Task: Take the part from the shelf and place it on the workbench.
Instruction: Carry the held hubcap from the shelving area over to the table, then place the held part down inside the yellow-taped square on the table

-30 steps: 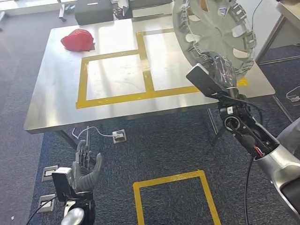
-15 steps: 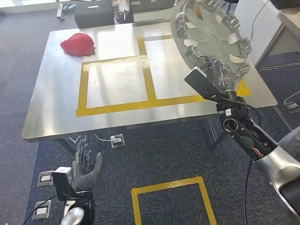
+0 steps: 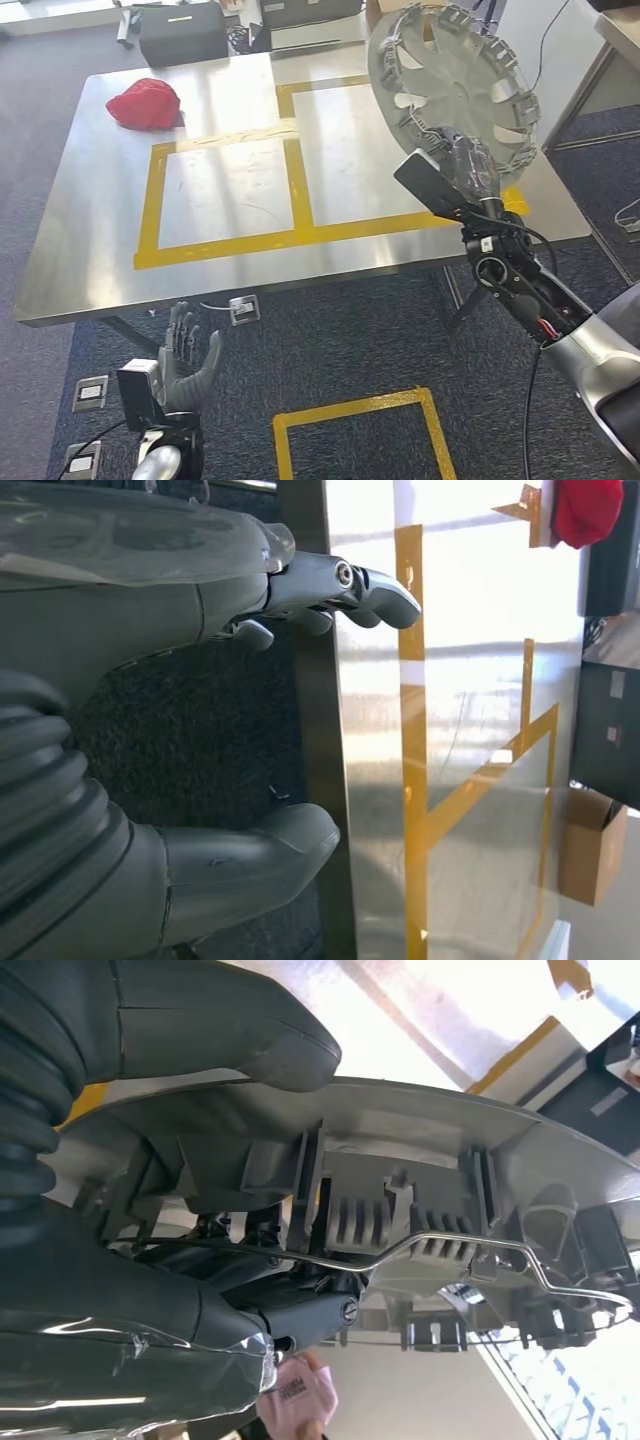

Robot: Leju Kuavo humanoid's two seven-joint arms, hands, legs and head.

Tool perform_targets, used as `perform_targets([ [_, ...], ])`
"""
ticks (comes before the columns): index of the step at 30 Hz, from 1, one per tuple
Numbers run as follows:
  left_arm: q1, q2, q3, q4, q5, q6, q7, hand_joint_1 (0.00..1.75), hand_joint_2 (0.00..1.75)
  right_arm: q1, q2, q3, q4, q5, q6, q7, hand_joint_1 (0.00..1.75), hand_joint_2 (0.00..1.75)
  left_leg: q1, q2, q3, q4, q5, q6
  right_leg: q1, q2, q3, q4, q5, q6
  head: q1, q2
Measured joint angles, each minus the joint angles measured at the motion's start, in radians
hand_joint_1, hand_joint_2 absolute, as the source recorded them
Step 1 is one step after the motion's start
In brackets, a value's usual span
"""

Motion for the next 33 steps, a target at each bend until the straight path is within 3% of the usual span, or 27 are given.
perform_targets([
  [2,0.000,0.000,0.000,0.003,-0.001,0.000,0.000,0.00,1.75,0.008,0.000,0.003,0.004,0.000,0.000,-0.002,1.75,1.75,0.001,0.002,-0.070,0.134,-0.042,-0.002,0.005,0.000,0.016,-0.005,-0.008,-0.008,-0.010,0.000],
  [4,0.001,0.000,0.000,0.007,-0.001,0.000,0.000,0.00,1.75,0.011,0.000,0.006,0.009,0.000,0.000,-0.003,1.75,1.75,-0.004,0.002,-0.108,0.173,-0.016,0.011,0.014,0.001,0.033,-0.008,-0.017,-0.015,-0.014,0.000],
  [6,0.001,0.001,0.000,0.008,-0.001,-0.001,0.000,0.00,1.75,0.010,0.000,0.007,0.012,-0.002,-0.001,-0.002,1.75,1.75,-0.013,0.001,-0.098,0.104,0.058,0.035,0.023,0.003,0.046,-0.010,-0.026,-0.019,-0.015,0.000],
  [7,0.001,0.001,0.000,0.008,-0.001,-0.001,0.000,0.00,1.75,0.008,0.000,0.006,0.012,-0.002,-0.001,-0.002,1.75,1.75,-0.021,-0.001,-0.081,0.041,0.104,0.052,0.027,0.004,0.053,-0.012,-0.030,-0.021,-0.016,0.000],
  [9,0.001,0.001,0.000,0.009,-0.002,-0.001,0.000,0.00,1.75,-0.001,0.002,0.007,0.014,-0.003,-0.001,-0.004,1.75,1.75,-0.038,-0.005,-0.046,-0.064,0.163,0.091,0.031,0.006,0.063,-0.022,-0.036,-0.022,-0.008,0.000],
  [11,0.001,0.002,0.000,0.009,-0.003,-0.001,-0.001,0.00,1.75,-0.013,0.004,0.010,0.016,-0.004,-0.004,-0.009,1.75,1.75,-0.051,-0.006,-0.027,-0.106,0.169,0.109,0.026,0.008,0.066,-0.032,-0.037,-0.015,-0.005,0.000],
  [13,-0.001,0.001,0.000,0.009,-0.004,0.000,-0.001,0.00,1.75,-0.021,0.005,0.013,0.017,-0.007,-0.007,-0.014,1.75,1.75,-0.051,-0.005,-0.005,-0.144,0.161,0.106,0.023,0.006,0.069,-0.042,-0.041,-0.006,-0.012,0.000],
  [15,-0.004,-0.001,0.000,0.009,-0.005,-0.001,-0.002,0.00,1.75,-0.027,0.006,0.014,0.020,-0.013,-0.008,-0.015,1.75,1.75,-0.040,-0.004,0.027,-0.189,0.153,0.099,0.027,0.000,0.053,-0.006,-0.067,-0.003,-0.008,0.000],
  [18,0.001,-0.002,0.000,0.012,-0.005,-0.001,-0.001,0.00,1.75,-0.028,0.006,0.023,0.027,-0.016,-0.009,-0.019,1.75,1.75,-0.033,-0.007,0.058,-0.208,0.139,0.093,0.027,-0.003,-0.033,0.179,-0.145,0.002,0.010,0.000],
  [19,0.006,-0.001,0.000,0.014,-0.005,-0.001,-0.001,0.00,1.75,-0.027,0.006,0.026,0.030,-0.016,-0.010,-0.020,1.75,1.75,-0.032,-0.008,0.066,-0.206,0.132,0.091,0.026,-0.003,-0.057,0.222,-0.148,0.006,0.015,0.000],
  [20,0.009,0.000,0.000,0.016,-0.005,-0.001,-0.001,0.00,1.75,-0.026,0.006,0.029,0.033,-0.016,-0.010,-0.020,1.75,1.75,-0.030,-0.009,0.074,-0.201,0.123,0.088,0.025,-0.003,-0.069,0.230,-0.128,0.010,0.018,0.000],
  [22,0.012,-0.001,0.000,0.018,-0.005,-0.001,-0.001,0.00,1.75,-0.027,0.006,0.031,0.036,-0.017,-0.010,-0.019,1.75,1.75,-0.025,-0.012,0.085,-0.184,0.103,0.078,0.020,-0.006,-0.050,0.140,-0.035,0.021,0.022,0.000],
  [24,0.011,-0.002,0.000,0.018,-0.004,0.002,-0.002,0.00,1.75,-0.033,0.008,0.033,0.040,-0.017,-0.008,-0.020,1.75,1.75,-0.024,-0.015,0.080,-0.159,0.085,0.066,0.019,-0.009,-0.013,0.036,0.021,0.028,0.028,0.000],
  [25,0.010,-0.002,0.000,0.018,-0.004,0.004,-0.003,0.00,1.75,-0.038,0.008,0.034,0.042,-0.017,-0.006,-0.021,1.75,1.75,-0.026,-0.016,0.072,-0.146,0.080,0.061,0.019,-0.008,-0.002,0.009,0.022,0.024,0.030,0.000],
  [28,0.011,-0.001,0.000,0.017,-0.003,0.012,-0.004,0.00,1.75,-0.050,0.012,0.036,0.049,-0.018,-0.001,-0.022,1.75,1.75,-0.031,-0.016,0.052,-0.129,0.074,0.053,0.020,-0.003,0.004,-0.002,0.001,0.005,0.024,0.000],
  [30,0.010,-0.001,0.000,0.016,-0.004,0.015,-0.004,0.00,1.75,-0.052,0.014,0.037,0.054,-0.019,0.000,-0.021,1.75,1.75,-0.028,-0.011,0.035,-0.090,0.048,0.040,0.014,-0.002,0.008,-0.005,-0.004,-0.006,0.018,0.000],
  [33,0.009,0.000,0.000,0.015,-0.004,0.018,-0.004,0.00,1.75,-0.050,0.015,0.039,0.063,-0.019,0.000,-0.023,1.75,1.75,-0.017,-0.001,-0.052,0.096,-0.033,0.015,0.012,-0.004,0.022,-0.009,-0.013,-0.019,-0.001,0.000],
])
